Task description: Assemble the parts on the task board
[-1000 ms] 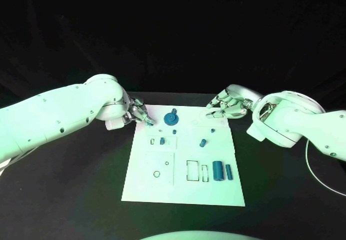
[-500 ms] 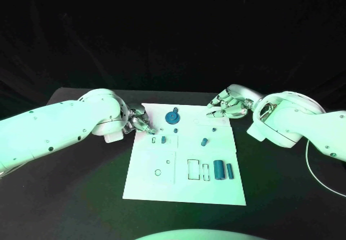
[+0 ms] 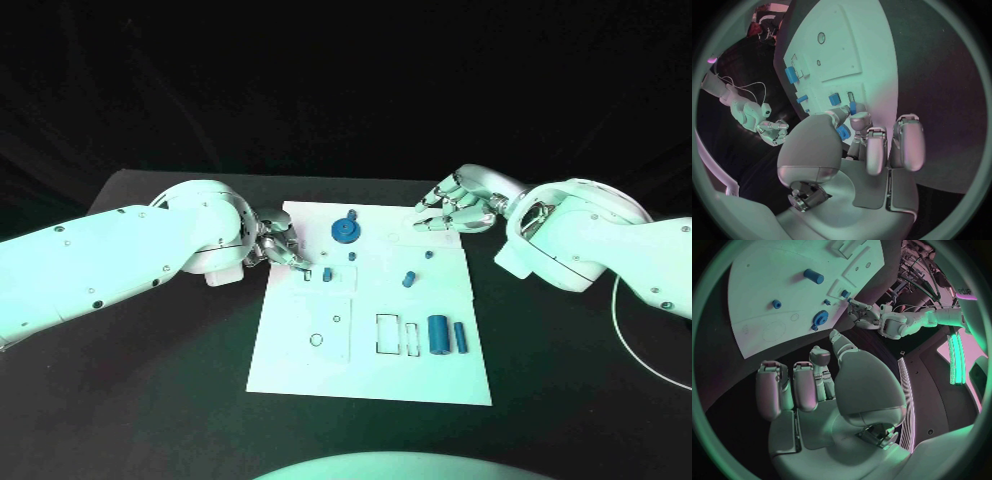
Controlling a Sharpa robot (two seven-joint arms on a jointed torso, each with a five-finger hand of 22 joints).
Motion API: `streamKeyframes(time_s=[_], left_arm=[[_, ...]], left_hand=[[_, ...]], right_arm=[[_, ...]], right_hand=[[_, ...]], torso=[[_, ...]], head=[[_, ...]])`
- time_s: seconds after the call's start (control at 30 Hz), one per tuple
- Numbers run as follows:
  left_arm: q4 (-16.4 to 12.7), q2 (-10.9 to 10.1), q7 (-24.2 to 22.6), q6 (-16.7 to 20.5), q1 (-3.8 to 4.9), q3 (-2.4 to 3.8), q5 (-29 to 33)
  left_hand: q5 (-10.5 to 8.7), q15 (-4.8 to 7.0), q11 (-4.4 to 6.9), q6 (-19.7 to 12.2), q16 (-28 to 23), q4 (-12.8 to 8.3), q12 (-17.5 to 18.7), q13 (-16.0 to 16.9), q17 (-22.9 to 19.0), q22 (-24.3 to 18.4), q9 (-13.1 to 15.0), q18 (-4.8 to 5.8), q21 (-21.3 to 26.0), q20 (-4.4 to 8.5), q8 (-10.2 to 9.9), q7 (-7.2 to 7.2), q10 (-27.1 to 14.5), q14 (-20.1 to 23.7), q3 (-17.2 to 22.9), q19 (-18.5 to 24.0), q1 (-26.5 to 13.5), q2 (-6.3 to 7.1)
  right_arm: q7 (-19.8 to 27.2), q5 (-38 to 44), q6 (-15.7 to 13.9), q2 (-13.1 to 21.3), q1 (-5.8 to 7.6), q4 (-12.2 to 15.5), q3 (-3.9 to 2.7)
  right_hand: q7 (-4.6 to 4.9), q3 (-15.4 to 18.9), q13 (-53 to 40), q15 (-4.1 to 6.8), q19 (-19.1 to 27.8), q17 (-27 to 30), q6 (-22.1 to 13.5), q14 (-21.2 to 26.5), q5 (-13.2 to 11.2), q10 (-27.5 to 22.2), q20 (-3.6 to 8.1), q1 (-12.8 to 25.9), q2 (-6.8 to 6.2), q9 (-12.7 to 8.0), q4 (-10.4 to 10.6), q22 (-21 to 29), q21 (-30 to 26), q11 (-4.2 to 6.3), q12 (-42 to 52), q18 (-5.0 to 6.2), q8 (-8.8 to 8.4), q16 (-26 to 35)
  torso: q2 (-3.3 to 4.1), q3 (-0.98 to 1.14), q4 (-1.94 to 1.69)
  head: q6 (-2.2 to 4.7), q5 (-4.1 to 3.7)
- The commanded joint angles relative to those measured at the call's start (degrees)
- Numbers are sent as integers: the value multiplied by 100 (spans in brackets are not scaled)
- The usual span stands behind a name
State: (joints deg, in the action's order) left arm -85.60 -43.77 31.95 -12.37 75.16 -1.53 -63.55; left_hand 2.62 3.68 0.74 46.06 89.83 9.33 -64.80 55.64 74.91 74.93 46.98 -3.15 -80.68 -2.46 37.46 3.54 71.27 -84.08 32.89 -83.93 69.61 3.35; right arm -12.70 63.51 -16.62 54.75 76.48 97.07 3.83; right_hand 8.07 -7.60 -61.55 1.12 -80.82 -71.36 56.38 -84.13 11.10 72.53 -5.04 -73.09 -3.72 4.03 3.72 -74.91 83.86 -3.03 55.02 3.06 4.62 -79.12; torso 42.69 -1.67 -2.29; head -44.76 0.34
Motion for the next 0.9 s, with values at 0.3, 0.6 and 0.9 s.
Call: streamKeyframes(time_s=[0.3, 0.6, 0.9], left_arm=[[5, 86, -3, -316, -65, 4, -215], [-3, 105, -17, -385, -73, 4, -215], [18, 125, 13, -520, -74, 4, -213]], left_hand=[[18, 47, 13, 56, 17, -675, 27, -25, 1509, 358, 11, 13, 31, 38, 23, -27, 17, -592, 719, -30, -45, -7], [19, 47, 14, 62, 17, -688, 28, -27, 1509, 357, 15, 12, 34, 38, 28, -28, 21, -592, 754, -29, -59, 5], [20, 47, 14, 67, 17, -700, 39, -42, 1509, 355, 19, 12, 37, 38, 33, -28, 17, -592, 784, -28, -71, 17]], right_arm=[[57, 6, 46, -12, -8, 17, 0], [40, 7, 76, -14, -8, 15, 0], [30, 8, 100, -9, -8, 16, 0]], right_hand=[[4, 36, 5, 10, 31, 5, 39, -228, 19, -32, -6, -7, 43, 4, -5, 8, -35, -1, -25, 32, 31, 38], [4, 36, 5, 10, 31, 5, 39, -228, 19, -32, -6, -7, 43, 4, -5, 8, -35, -1, -25, 32, 31, 38], [4, 36, 5, 10, 31, 5, 39, -228, 19, -32, -6, -7, 43, 4, -5, 8, -35, -1, -25, 32, 31, 38]], torso=[[8, 3, 9], [0, 0, 1], [2, 7, 4]], head=[[-10, 4], [-49, 2], [-59, 14]])
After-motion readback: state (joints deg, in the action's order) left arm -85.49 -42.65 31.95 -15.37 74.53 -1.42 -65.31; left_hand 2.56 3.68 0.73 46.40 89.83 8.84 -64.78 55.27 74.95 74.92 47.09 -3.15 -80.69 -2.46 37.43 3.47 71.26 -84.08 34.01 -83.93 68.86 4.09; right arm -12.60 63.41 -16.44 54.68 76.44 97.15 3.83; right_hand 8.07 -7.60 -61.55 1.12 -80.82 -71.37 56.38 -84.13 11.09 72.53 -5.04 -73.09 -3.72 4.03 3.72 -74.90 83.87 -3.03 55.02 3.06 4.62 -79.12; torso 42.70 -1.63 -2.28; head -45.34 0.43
